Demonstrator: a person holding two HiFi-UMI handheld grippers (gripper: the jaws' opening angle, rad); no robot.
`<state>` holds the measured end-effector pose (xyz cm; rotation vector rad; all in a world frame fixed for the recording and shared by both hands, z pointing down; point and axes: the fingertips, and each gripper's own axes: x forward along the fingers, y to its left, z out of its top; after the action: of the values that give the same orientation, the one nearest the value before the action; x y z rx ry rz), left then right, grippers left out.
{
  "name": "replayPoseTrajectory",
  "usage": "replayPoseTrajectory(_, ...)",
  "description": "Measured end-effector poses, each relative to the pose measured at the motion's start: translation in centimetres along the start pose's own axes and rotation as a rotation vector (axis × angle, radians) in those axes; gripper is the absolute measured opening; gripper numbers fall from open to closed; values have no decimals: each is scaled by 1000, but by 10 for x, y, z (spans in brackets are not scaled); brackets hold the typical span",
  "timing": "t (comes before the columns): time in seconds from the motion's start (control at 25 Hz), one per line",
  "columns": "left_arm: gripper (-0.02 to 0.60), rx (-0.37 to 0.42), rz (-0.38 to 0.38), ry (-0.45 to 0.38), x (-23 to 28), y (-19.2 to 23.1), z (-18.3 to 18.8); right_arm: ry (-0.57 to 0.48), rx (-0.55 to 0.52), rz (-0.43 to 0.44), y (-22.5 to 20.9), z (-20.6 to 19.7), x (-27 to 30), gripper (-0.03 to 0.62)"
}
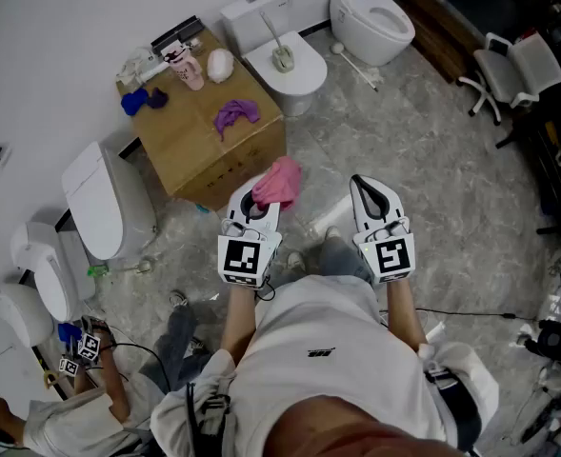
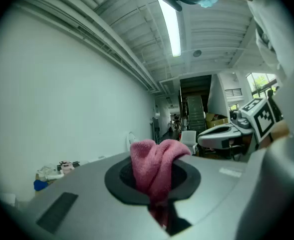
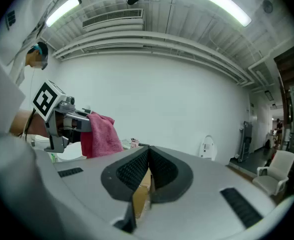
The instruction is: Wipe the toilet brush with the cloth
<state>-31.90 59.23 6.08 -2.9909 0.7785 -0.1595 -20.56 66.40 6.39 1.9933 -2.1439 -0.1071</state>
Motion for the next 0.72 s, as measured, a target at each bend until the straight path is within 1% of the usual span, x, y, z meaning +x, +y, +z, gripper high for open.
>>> replayPoseTrajectory(0.16,44,1,-2,-5,-2,5,-1,6,-16,-8,7,-3,4,-3)
replayPoseTrajectory(0.36,44,-10,-13,-2,15,8,-8,35,18,-19,-2,-18,15,-4)
replayPoseTrajectory(0.52,44,-13,0,12,42,22,-12,49,15,5,-21,-25,44,-4)
replayPoseTrajectory(0.72,44,-7,36,35,92,44,-16,39,17,36,-58,-35,86,-3)
